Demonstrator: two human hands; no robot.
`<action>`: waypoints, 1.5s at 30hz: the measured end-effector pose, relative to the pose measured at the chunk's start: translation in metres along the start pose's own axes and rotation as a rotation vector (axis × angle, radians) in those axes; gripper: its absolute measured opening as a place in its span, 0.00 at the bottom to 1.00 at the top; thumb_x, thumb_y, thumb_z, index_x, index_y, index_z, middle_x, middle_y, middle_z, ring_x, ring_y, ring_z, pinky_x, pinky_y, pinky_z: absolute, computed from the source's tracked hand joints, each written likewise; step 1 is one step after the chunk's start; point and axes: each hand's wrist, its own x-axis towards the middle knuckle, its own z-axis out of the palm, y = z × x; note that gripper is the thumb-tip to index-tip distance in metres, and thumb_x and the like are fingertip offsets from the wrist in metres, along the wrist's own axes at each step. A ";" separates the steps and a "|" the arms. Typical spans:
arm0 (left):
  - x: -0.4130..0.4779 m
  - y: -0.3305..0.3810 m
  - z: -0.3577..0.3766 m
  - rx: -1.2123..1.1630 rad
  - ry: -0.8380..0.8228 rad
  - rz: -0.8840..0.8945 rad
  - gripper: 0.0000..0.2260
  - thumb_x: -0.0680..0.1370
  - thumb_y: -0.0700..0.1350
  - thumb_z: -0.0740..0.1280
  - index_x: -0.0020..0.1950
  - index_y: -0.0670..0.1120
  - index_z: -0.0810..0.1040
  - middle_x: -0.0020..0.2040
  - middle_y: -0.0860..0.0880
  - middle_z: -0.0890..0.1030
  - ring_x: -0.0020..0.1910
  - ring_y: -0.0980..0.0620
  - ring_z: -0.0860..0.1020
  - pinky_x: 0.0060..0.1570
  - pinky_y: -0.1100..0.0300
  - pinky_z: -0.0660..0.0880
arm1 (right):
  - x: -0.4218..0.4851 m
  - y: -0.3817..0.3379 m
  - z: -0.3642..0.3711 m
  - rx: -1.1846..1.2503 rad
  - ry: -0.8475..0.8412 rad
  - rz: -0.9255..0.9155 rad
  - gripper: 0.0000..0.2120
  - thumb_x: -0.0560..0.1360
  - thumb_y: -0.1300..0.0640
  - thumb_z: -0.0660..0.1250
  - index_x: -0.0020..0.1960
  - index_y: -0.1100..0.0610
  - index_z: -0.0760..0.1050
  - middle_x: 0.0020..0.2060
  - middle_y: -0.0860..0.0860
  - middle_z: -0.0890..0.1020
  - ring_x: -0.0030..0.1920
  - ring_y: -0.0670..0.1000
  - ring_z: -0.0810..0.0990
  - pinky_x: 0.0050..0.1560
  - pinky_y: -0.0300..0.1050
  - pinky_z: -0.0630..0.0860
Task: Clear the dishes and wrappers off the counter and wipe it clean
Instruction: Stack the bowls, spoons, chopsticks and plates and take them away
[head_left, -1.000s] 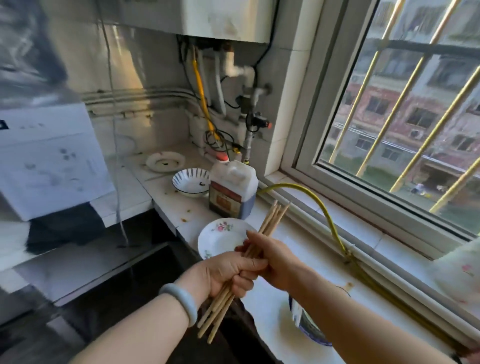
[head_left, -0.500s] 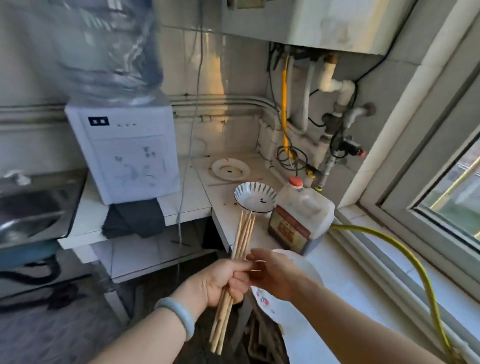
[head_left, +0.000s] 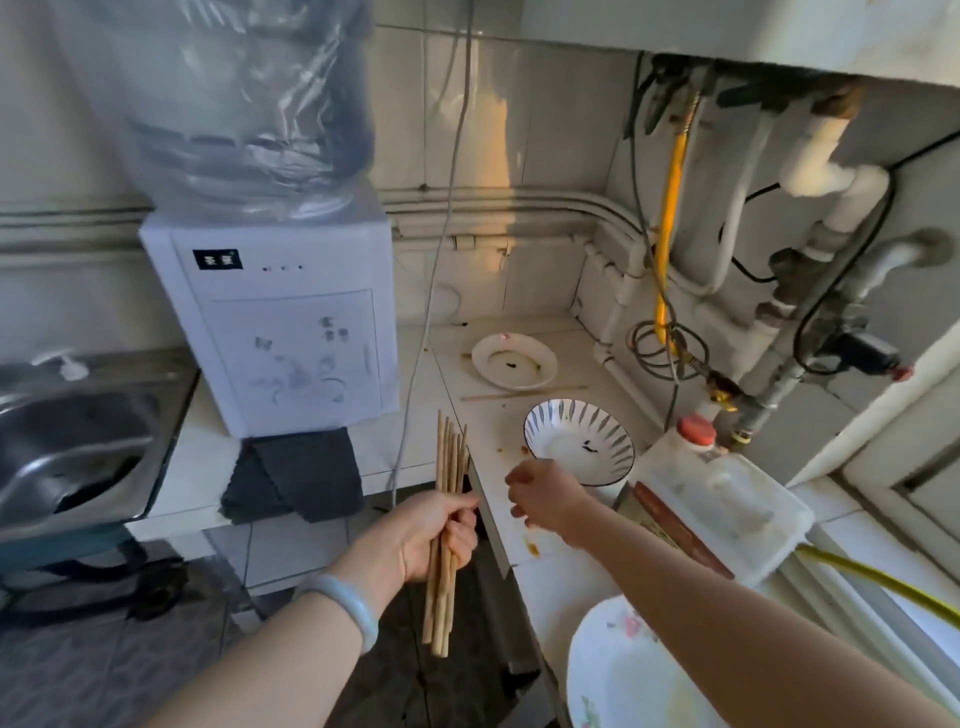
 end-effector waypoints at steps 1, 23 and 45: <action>0.009 0.012 -0.005 0.009 0.016 -0.028 0.09 0.80 0.41 0.64 0.40 0.44 0.70 0.28 0.51 0.66 0.18 0.58 0.65 0.15 0.67 0.64 | 0.020 -0.006 0.002 -0.076 0.002 -0.011 0.14 0.79 0.62 0.58 0.60 0.61 0.77 0.52 0.56 0.81 0.49 0.55 0.81 0.49 0.48 0.81; 0.110 0.152 -0.072 0.052 0.104 -0.216 0.08 0.75 0.39 0.68 0.39 0.41 0.71 0.29 0.47 0.69 0.17 0.57 0.64 0.14 0.70 0.61 | 0.258 -0.051 0.057 -1.012 0.022 -0.280 0.21 0.75 0.68 0.63 0.67 0.60 0.67 0.63 0.57 0.70 0.63 0.59 0.72 0.59 0.51 0.72; 0.111 0.134 -0.009 0.087 -0.024 -0.096 0.17 0.77 0.55 0.66 0.37 0.42 0.75 0.26 0.47 0.73 0.19 0.55 0.72 0.16 0.68 0.67 | 0.087 -0.052 0.005 -0.740 0.391 -0.839 0.08 0.67 0.68 0.67 0.45 0.62 0.72 0.38 0.57 0.74 0.29 0.55 0.72 0.22 0.41 0.68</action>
